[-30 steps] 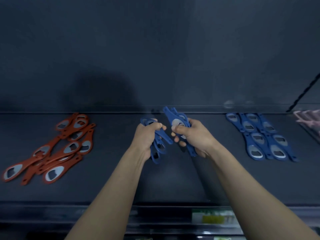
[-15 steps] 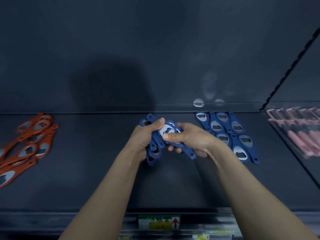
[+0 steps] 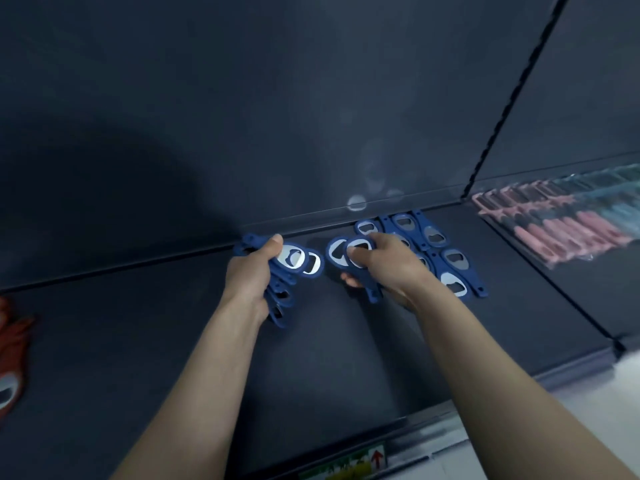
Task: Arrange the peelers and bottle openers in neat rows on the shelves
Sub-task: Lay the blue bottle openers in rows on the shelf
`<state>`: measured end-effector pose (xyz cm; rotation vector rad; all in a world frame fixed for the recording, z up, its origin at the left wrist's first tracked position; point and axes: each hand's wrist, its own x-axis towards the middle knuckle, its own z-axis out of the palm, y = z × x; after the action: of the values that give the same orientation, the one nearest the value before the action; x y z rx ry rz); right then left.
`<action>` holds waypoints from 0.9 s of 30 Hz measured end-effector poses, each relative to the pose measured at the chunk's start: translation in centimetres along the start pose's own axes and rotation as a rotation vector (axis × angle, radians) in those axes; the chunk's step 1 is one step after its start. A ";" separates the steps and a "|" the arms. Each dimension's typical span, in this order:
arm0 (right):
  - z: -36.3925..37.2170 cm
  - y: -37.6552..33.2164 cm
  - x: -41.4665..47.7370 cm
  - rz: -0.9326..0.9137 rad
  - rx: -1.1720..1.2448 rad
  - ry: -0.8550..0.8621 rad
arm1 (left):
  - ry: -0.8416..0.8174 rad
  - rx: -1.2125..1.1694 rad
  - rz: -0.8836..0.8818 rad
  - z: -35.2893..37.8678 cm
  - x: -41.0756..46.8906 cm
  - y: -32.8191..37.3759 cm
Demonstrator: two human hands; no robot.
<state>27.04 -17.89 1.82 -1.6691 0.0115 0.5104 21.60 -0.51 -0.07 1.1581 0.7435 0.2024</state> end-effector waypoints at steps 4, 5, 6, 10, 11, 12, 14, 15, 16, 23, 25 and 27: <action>-0.2 0.4 0.0 -0.048 -0.317 0.295 | -0.110 0.068 -0.030 -0.8 0.7 0.7; -0.2 0.6 0.0 -0.076 -0.434 0.350 | -0.136 0.081 -0.033 -0.9 0.8 0.7; -0.2 0.8 0.1 -0.096 -0.502 0.391 | -0.153 0.092 -0.034 -1.0 0.9 0.6; 0.7 0.9 0.8 -0.079 -0.563 0.451 | -0.187 0.111 -0.010 -1.0 0.7 0.3; 1.0 0.8 1.0 -0.070 -0.557 0.447 | -0.195 0.113 -0.002 -1.1 0.6 0.4; 1.1 0.7 1.3 -0.068 -0.540 0.442 | -0.199 0.118 0.007 -1.2 0.5 0.4; 1.4 0.6 1.8 -0.075 -0.502 0.441 | -0.195 0.136 0.022 -1.3 0.4 0.4; 1.4 0.6 2.1 -0.083 -0.494 0.439 | -0.193 0.142 0.025 -1.3 0.3 0.5; 1.5 0.5 2.3 -0.092 -0.491 0.434 | -0.191 0.148 0.027 -1.3 0.2 0.6; 0.8 0.2 3.1 -0.097 -0.516 0.270 | -0.181 0.215 0.026 -0.9 0.1 0.7; 0.3 -0.2 3.0 -0.104 -0.567 0.119 | -0.174 0.228 0.021 -0.8 0.2 0.7; 0.1 -0.9 3.0 -0.099 -0.649 -0.036 | -0.152 0.228 0.019 -0.7 0.1 0.8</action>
<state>29.96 -16.77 1.66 -2.2776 -0.2891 0.4973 21.42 0.40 0.43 1.3812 0.6318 0.0449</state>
